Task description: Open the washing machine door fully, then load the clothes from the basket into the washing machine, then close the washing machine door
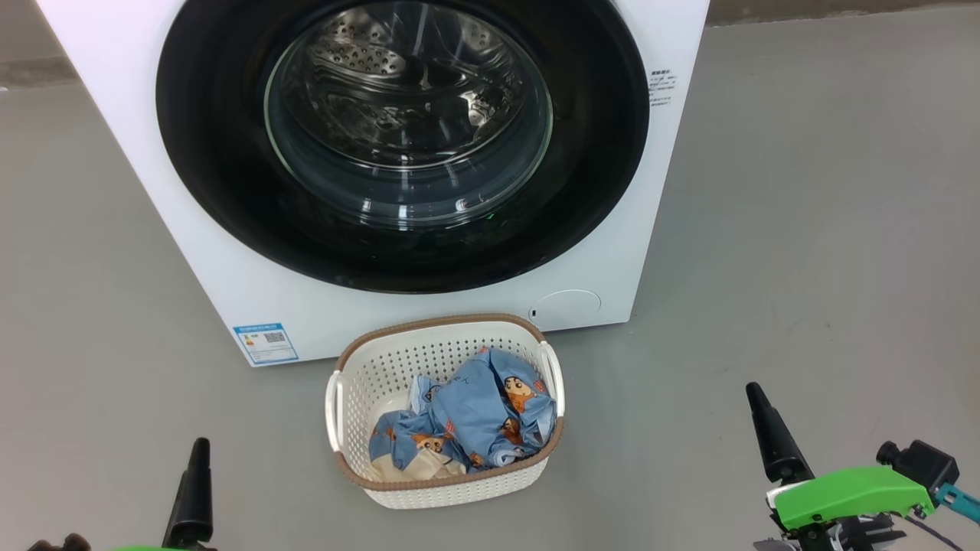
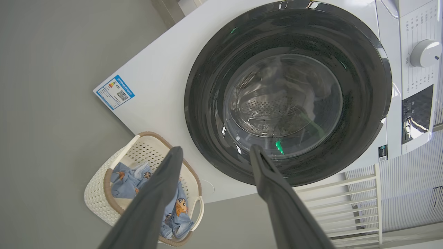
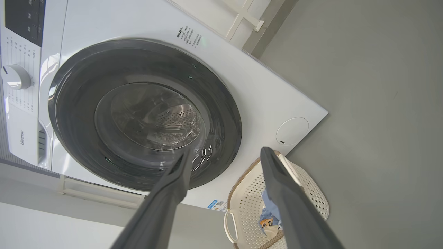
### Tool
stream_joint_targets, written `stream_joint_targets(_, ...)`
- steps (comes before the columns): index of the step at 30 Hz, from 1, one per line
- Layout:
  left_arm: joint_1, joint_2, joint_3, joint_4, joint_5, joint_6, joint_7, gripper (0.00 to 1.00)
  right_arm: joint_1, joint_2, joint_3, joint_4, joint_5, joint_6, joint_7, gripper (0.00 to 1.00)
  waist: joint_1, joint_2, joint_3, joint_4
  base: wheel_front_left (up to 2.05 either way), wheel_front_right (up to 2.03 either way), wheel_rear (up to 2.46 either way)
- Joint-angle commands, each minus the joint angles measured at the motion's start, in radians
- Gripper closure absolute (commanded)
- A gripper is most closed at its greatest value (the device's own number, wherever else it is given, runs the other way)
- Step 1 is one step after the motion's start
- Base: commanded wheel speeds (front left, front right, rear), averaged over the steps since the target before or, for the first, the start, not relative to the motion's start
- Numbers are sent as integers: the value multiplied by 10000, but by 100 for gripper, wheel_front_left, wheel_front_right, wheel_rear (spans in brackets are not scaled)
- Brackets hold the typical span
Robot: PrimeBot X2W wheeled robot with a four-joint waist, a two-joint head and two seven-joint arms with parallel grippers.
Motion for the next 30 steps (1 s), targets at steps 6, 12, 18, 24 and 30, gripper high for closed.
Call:
stream_joint_targets(6, -532, 432, -18, -163, 1154, -17, -275, 0, -669, -179, 299, -21, -1121, 7, -269, 0, -1, 0, -23, -10, 0, 0, 0)
stream_joint_targets(12, -581, 523, -98, -82, 2131, -19, -452, 0, -816, -224, 449, 226, -2120, 8, -446, 0, -1, 0, -53, -19, 0, 0, 0)
stream_joint_targets(18, -585, 589, -119, -61, 2966, -20, -629, 0, -1006, -242, 576, 464, -3033, 9, -621, 0, -1, 0, -61, -41, 0, 0, 0)
stream_joint_targets(24, -598, 673, -122, 60, 3848, -22, -805, 0, -1203, -251, 730, 702, -3910, 10, -797, 0, -1, 0, -73, -54, 0, 0, 0)
stream_joint_targets(30, -635, 716, -106, 153, 4603, -23, -951, 0, -1353, -239, 845, 888, -4581, 10, -942, 0, -1, 0, -98, -53, 0, 0, 0)
